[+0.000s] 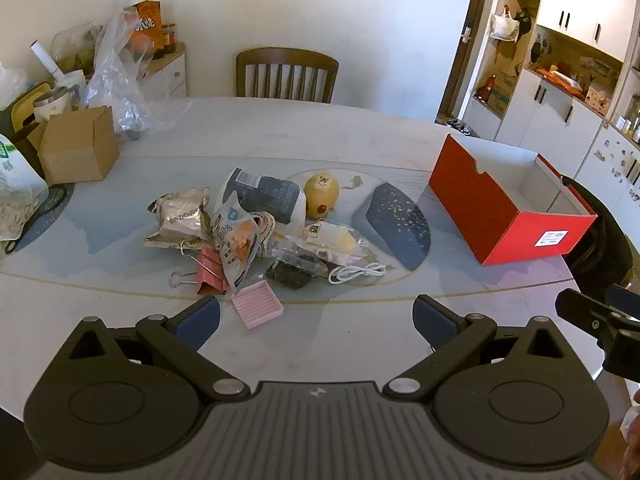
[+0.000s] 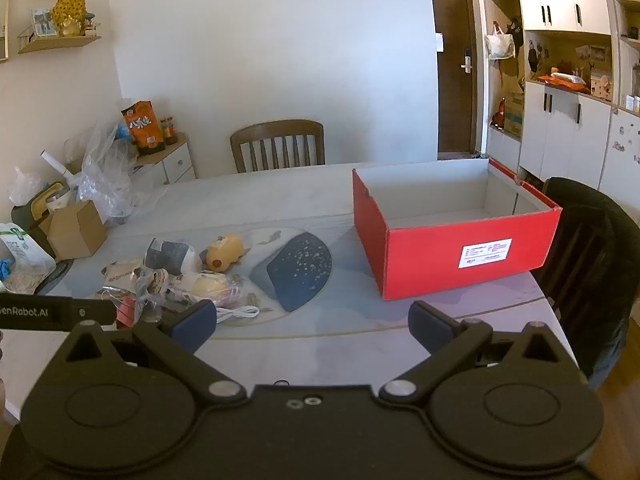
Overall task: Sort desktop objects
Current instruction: 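Move both tools toward the pile of items on the mat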
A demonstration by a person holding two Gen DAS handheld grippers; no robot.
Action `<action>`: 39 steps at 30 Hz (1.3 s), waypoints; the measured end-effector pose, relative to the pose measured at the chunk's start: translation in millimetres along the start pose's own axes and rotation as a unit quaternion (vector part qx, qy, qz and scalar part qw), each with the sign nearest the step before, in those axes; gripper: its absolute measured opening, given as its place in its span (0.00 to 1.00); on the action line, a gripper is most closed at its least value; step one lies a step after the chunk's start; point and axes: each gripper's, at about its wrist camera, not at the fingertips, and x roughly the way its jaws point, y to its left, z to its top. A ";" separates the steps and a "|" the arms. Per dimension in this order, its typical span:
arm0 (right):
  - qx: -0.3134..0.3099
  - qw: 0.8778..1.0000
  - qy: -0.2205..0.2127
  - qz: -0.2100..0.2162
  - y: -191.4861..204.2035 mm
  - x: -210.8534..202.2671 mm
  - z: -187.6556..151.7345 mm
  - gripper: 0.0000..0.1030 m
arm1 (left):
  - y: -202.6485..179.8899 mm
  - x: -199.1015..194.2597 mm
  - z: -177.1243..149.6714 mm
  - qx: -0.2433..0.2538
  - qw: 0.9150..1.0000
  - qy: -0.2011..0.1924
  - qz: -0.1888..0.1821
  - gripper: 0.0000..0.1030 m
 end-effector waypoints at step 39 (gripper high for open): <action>-0.027 0.999 0.011 0.019 68.3 70.5 32.9 0.99 | 74.8 48.9 53.0 0.008 1.000 -0.026 -0.009 1.00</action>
